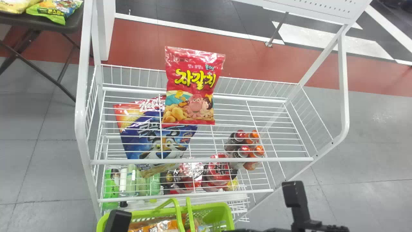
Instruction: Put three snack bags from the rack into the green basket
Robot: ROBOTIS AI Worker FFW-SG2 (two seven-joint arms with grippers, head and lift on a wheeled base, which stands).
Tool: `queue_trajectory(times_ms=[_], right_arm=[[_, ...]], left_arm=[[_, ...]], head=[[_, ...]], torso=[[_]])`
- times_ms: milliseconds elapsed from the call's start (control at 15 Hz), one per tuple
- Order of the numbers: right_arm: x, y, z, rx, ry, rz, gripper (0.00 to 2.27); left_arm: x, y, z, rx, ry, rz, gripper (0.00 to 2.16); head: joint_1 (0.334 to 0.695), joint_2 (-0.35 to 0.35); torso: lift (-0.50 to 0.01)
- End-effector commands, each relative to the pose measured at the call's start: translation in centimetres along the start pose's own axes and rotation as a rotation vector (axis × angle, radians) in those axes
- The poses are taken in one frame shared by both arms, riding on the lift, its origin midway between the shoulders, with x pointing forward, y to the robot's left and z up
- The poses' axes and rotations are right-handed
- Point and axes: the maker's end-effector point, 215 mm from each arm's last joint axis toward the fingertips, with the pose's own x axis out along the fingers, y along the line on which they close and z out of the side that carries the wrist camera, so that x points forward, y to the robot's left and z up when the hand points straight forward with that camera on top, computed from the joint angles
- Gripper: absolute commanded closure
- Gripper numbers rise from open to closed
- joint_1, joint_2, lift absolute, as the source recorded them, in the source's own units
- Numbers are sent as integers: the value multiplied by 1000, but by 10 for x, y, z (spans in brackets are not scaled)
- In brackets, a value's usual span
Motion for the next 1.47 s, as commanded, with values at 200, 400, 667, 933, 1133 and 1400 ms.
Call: queue_trajectory(times_ms=[200,400,667,933,1133,1400], right_arm=[[-45,21,167,-288,-554,-136,66],[-53,48,191,-342,-730,-150,66],[-62,45,182,-396,-864,-198,66],[-83,41,160,-381,-926,-242,66],[-97,51,149,-388,-965,-246,66],[-95,43,141,-375,-932,-260,66]], left_arm=[[5,-2,1,10,-5,-11,1335],[6,-3,-1,8,-7,-14,1335],[5,-2,-1,6,-14,-15,1335],[6,-2,-2,5,-11,-22,1335],[8,-4,-3,4,-4,-25,1335],[7,-6,-3,1,-7,-35,1335]], head=[[695,-350],[695,-350],[695,-350],[695,-350],[695,-350],[695,-350]], torso=[[0],[0],[0],[0],[0],[0]])
